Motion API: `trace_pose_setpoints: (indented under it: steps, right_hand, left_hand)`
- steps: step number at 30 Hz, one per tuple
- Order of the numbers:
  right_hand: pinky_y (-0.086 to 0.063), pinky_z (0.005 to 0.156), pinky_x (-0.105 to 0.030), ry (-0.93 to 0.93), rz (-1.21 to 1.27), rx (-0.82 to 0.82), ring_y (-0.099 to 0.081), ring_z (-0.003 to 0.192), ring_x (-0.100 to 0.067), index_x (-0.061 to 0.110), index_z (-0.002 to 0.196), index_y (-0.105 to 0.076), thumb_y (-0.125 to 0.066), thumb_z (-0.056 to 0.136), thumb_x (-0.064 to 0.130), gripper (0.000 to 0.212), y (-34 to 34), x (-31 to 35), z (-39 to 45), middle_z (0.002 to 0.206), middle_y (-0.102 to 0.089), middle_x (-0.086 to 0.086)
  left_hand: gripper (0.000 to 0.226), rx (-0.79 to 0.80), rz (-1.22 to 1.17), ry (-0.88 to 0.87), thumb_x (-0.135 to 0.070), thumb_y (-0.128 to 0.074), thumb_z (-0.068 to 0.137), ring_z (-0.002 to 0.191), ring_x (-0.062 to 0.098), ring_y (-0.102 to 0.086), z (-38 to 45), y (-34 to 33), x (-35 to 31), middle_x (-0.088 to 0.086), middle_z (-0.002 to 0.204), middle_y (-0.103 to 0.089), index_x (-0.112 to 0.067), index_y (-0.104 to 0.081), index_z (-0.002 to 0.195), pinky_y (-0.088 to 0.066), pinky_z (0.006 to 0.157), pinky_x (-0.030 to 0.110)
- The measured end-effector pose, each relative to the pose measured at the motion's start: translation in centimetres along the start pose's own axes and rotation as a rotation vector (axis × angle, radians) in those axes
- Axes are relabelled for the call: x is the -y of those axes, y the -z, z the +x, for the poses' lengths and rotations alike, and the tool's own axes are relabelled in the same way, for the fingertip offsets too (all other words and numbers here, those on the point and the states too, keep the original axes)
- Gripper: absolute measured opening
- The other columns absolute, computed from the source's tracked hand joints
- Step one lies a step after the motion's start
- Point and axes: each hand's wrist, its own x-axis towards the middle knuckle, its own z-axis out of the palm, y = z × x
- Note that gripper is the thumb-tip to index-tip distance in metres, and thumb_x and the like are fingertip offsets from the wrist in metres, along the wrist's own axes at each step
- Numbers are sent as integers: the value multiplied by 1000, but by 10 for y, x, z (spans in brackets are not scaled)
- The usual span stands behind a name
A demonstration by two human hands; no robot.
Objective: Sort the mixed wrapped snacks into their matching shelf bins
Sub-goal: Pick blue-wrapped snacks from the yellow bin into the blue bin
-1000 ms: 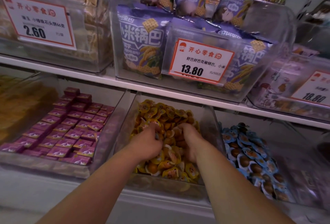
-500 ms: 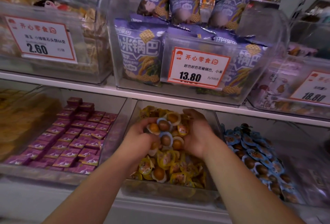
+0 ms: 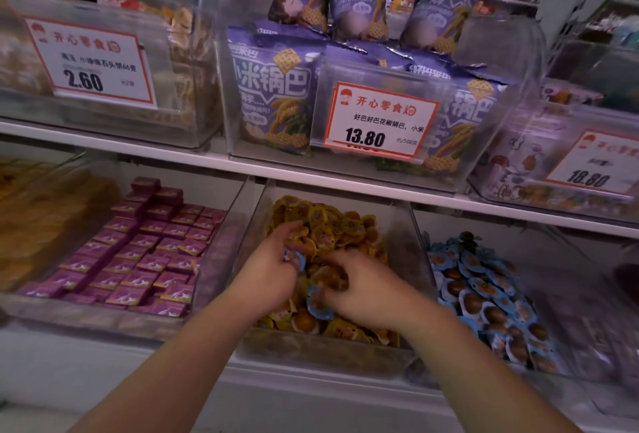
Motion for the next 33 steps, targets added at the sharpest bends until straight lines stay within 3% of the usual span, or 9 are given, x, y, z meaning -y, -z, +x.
trace_pose_setpoints:
  steps: [2, 5, 11, 15, 20, 22, 26, 29, 33]
  right_hand:
    - [-47, 90, -33, -30, -68, 131, -51, 115, -20, 34, 135, -47, -65, 74, 65, 71, -10, 0, 1, 126, -45, 4]
    - [-48, 99, -39, -91, -83, 120, -52, 118, -27, 41, 138, -41, -71, 72, 65, 77, -21, -7, 0, 133, -38, 2]
    - [-45, 99, -28, 14, 158, -66, -56, 112, -16, 39, 127, -64, -67, 92, 26, 38, -27, -24, -1, 118, -53, 3]
    - [-51, 79, -26, -141, 367, -252, -66, 93, -24, 33, 105, -75, -58, 98, 15, 26, -27, -32, 0, 107, -69, 1]
    - [-35, 42, -17, -219, 474, -354, -46, 40, -3, 26, 104, -72, -50, 99, 10, 28, -29, -39, -1, 83, -69, -2]
    - [-31, 45, -16, -226, 441, -428, -42, 45, -1, 27, 101, -71, -47, 99, 10, 30, -30, -40, -1, 86, -69, -4]
    - [-41, 51, -14, -194, 327, -449, -56, 57, 2, 30, 89, -69, -53, 95, 17, 21, -25, -34, 8, 78, -65, 13]
    - [-53, 69, -26, -145, 184, -356, -65, 79, -9, 27, 91, -72, -58, 92, 27, 14, -15, -23, 37, 85, -69, 10]
    - [-53, 79, -31, -174, -70, -113, -67, 97, -24, 23, 103, -76, -62, 90, 36, 22, -19, -22, 69, 105, -73, -2]
  left_hand:
    - [55, -38, -4, -28, 2, -50, 95, 87, 10, -65, -1, 2, -1, -1, 114, -66, -25, -45, 143, -50, 61, 13]
    - [51, -32, 121, -97, 1, -48, 92, 88, 9, -64, -5, 1, -2, -5, 120, -65, -32, -56, 130, -53, 69, 23]
    - [48, -31, 145, -134, 0, -46, 91, 68, -2, -60, -2, 1, 0, -6, 120, -63, -35, -62, 120, -40, 52, 11]
    - [43, -31, 175, -146, -4, -48, 95, 102, 12, -63, -3, 1, -2, -6, 122, -63, -33, -60, 124, -48, 76, 21]
    - [30, 222, 523, -250, -14, -52, 92, 100, 16, -61, -7, -3, -1, -10, 108, -57, -32, -67, 111, -46, 77, 20]
    - [24, 256, 695, -330, -36, -52, 93, 98, 17, -60, -9, -4, -2, -8, 102, -53, -32, -66, 112, -48, 82, 27]
    - [50, 330, 922, -320, -71, -56, 80, 93, 20, -57, -7, -11, -5, -7, 94, -41, -36, -60, 116, -46, 72, 32]
    - [35, 276, 956, -307, -59, -66, 82, 93, 23, -59, -6, -16, -7, -6, 95, -42, -31, -64, 103, -49, 73, 34]
    - [21, 165, 801, -219, -47, -69, 82, 88, 18, -61, -7, -8, -3, -8, 94, -52, -27, -64, 86, -48, 70, 30]
